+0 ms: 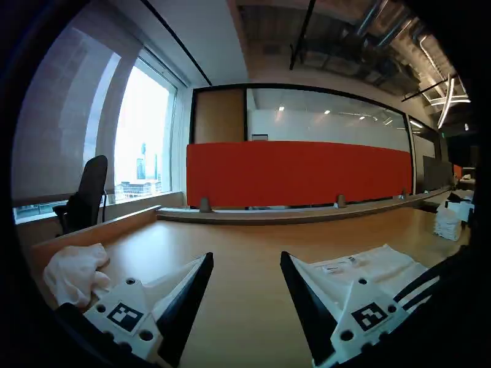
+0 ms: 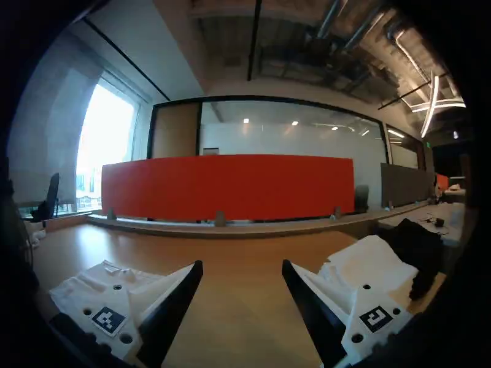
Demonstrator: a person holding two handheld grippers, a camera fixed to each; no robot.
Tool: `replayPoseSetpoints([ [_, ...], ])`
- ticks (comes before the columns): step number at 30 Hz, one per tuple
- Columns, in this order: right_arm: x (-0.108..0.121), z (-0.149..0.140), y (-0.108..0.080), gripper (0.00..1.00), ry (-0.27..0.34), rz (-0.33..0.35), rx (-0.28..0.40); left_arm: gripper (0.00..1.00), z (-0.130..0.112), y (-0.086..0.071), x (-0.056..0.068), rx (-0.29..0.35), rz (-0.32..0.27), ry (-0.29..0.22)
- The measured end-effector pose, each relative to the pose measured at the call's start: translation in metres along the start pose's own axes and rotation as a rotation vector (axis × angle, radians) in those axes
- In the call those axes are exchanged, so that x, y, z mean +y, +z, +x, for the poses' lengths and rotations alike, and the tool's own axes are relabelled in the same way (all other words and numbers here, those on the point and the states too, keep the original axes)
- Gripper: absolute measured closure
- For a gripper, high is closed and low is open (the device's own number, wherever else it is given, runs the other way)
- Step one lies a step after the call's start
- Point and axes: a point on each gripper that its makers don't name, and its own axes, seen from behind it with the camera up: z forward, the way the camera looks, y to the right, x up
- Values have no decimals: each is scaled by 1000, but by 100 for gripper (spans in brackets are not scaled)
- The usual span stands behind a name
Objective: Fold towel
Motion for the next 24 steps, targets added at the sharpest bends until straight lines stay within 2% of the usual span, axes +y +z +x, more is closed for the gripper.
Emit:
replayPoseSetpoints([
  [5, 2, 19, -1, 0, -4, -5, -5, 20, 24, 0, 4, 5, -4, 0],
  [11, 3, 52, 0, 0, -6, -13, -6, 20, 66, -1, 7, 14, -7, 6],
  [24, -2, 147, 1, 0, -15, -35, 2, 20, 166, -6, 8, 15, -25, 31],
])
